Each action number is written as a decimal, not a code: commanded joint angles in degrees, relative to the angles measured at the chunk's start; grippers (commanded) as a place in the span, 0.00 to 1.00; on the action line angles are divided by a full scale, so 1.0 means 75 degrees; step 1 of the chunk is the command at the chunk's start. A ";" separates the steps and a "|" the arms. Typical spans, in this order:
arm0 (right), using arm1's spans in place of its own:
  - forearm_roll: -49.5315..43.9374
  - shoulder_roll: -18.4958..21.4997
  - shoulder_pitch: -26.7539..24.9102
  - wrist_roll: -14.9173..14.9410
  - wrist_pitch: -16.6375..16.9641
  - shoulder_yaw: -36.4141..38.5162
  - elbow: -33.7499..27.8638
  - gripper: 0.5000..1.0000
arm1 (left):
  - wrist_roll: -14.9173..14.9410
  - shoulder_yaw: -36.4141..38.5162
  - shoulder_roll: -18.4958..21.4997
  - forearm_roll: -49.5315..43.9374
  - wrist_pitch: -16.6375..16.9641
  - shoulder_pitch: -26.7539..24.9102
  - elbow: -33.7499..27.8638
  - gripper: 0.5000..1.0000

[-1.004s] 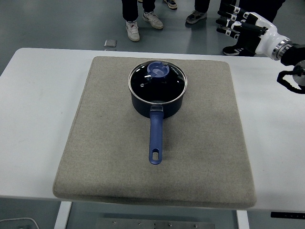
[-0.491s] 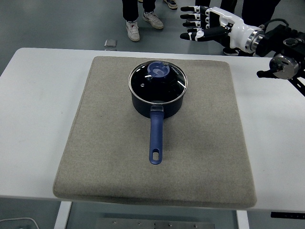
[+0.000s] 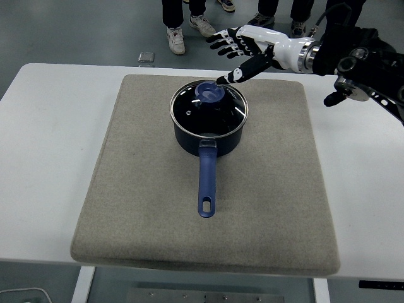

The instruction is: Lift the pot lid and place it to the right of the pot.

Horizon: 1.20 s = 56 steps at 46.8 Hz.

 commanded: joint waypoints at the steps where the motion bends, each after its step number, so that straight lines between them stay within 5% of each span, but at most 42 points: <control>1: -0.0158 0.0028 0.0213 0.0001 -0.0016 -0.0202 0.0032 0.81 | -0.0001 0.0005 0.0000 -0.0001 0.0000 -0.0002 -0.0012 1.00; 36: -0.1658 0.0368 0.1361 0.0060 0.0019 -0.1854 0.0021 0.81 | -0.0001 0.0005 0.0000 -0.0001 0.0000 -0.0002 0.0000 1.00; 56: -0.2408 0.1001 0.1584 0.0083 0.0008 -0.2405 -0.0096 0.81 | -0.0001 -0.0006 0.0000 -0.0001 0.0000 -0.0002 0.0000 1.00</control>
